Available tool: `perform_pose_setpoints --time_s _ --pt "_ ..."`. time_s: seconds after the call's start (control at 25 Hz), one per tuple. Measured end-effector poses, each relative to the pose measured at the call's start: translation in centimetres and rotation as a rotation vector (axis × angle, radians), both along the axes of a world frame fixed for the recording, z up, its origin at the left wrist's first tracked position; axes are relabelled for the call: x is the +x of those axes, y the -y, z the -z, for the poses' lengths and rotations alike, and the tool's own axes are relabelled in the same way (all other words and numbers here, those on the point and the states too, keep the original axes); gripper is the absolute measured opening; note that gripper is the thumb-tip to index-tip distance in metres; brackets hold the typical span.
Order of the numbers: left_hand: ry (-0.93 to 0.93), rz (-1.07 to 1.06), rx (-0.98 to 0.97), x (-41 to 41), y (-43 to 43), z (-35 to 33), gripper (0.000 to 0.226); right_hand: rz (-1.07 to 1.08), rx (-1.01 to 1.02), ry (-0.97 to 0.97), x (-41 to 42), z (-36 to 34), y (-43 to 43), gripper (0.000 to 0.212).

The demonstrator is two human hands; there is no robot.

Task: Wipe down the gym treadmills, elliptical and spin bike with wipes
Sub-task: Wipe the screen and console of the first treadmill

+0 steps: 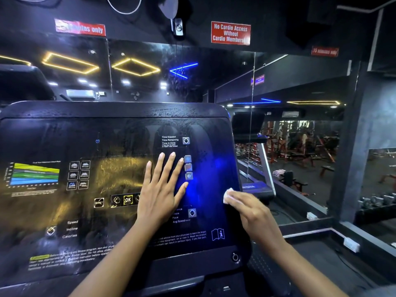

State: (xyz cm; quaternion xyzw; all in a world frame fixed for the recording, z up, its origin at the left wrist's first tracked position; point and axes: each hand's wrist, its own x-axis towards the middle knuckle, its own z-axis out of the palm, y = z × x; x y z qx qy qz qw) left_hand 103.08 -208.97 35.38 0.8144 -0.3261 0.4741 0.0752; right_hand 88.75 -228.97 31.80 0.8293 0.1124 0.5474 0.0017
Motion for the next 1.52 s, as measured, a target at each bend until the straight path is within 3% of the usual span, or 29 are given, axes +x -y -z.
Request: perform_pose_setpoints --time_s 0.16,0.32,0.76,0.96,1.12,1.32,1.52 --pt "0.005 -0.003 -0.001 0.0 0.0 0.0 0.067 -0.055 0.095 0.103 5.5 -9.9 -1.8 0.037" --pt "0.012 -0.01 -0.006 0.1 0.1 0.1 0.066 0.036 -0.026 -0.084 10.5 -15.8 -3.6 0.048" --pt "0.067 0.002 -0.033 0.2 0.2 0.1 0.062 0.054 -0.224 -0.036 2.0 -1.2 -1.5 0.035" --pt "0.063 0.003 -0.026 0.2 0.1 0.3 0.062 0.033 -0.159 0.088 5.8 -9.6 -1.6 0.031" --pt "0.058 -0.003 -0.024 0.3 0.1 0.2 0.062 0.141 -0.139 0.034 8.3 -12.5 -1.8 0.035" --pt "0.055 0.01 -0.033 0.1 0.1 0.2 0.062 0.214 -0.146 0.005 3.8 -3.8 -2.6 0.036" --pt "0.038 0.027 -0.025 -0.4 -0.4 0.8 0.061 0.114 -0.091 -0.103 -0.4 2.1 -3.4 0.033"
